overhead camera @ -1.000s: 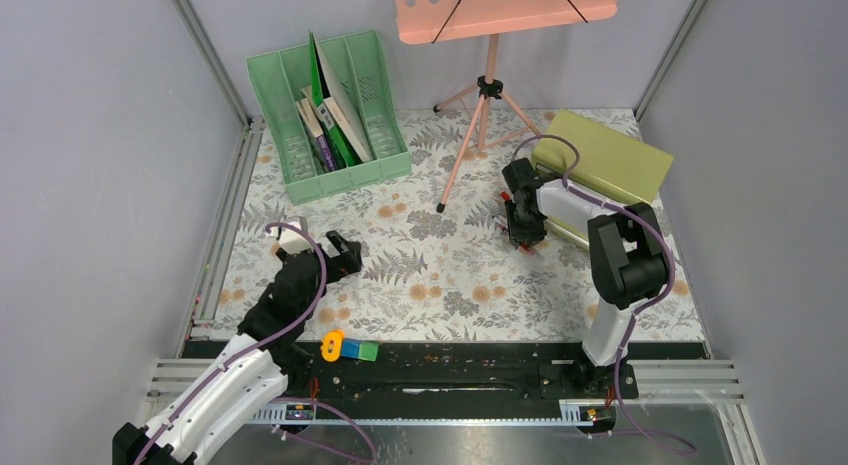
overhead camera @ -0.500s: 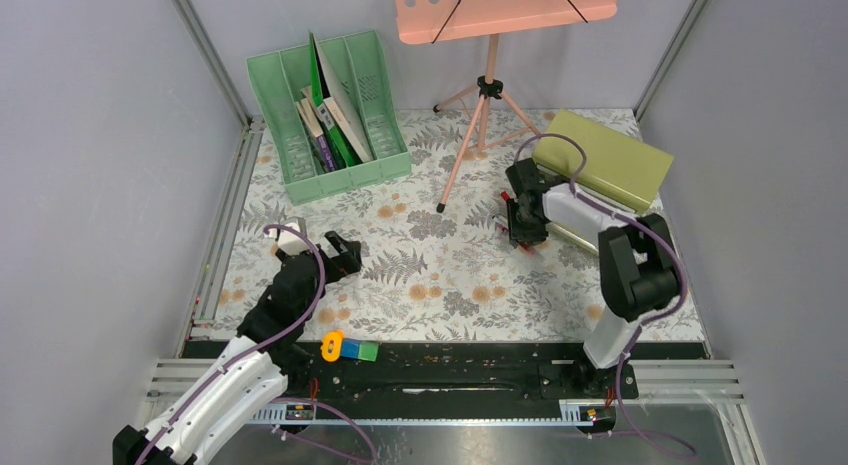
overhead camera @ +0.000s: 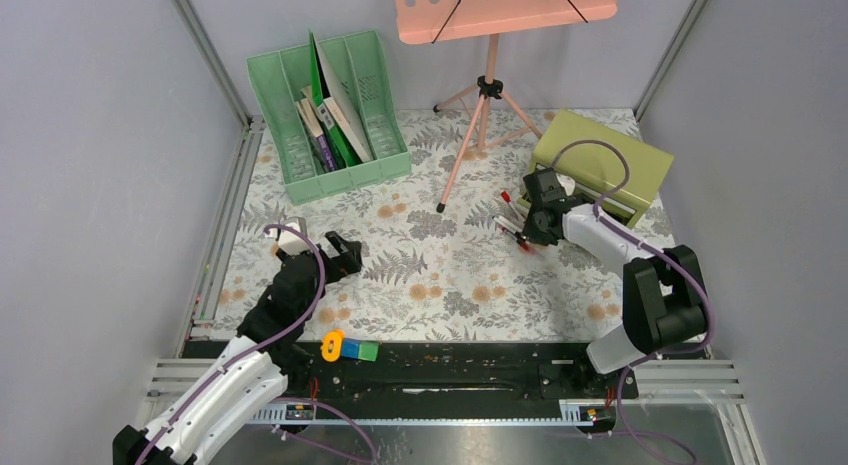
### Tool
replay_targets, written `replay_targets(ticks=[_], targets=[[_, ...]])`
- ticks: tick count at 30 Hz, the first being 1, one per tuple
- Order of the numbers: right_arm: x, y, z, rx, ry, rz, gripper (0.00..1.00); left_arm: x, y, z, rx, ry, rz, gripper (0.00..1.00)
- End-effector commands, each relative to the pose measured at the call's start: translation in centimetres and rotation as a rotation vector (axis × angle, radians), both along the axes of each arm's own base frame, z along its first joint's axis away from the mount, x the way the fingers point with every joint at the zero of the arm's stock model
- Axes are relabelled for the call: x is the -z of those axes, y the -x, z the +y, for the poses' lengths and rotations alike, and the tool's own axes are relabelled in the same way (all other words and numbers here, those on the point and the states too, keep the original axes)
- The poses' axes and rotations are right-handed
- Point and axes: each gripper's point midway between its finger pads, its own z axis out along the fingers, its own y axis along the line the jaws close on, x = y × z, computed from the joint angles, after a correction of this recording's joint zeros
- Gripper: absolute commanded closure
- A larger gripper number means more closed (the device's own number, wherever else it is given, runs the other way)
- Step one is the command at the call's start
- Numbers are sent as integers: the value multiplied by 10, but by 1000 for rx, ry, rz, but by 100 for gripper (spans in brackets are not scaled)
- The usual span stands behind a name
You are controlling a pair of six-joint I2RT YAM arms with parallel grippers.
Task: Organize the desk
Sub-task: Pick up the stationery from the center of the board.
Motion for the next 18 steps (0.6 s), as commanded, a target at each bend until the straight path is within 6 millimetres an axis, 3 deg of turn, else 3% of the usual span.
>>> replay_targets(ticks=[1,7,18], targets=[[-1,-9,-18,234,-102,-71,100,-12,-4,-5,20,20,-49,1],[22,-4,-34,418,-284,-63,100,-12,-4,-5,23,20,-49,1],[43,10,-24,444,-335,46,100,-11,-5,-5,18,20,-47,1]])
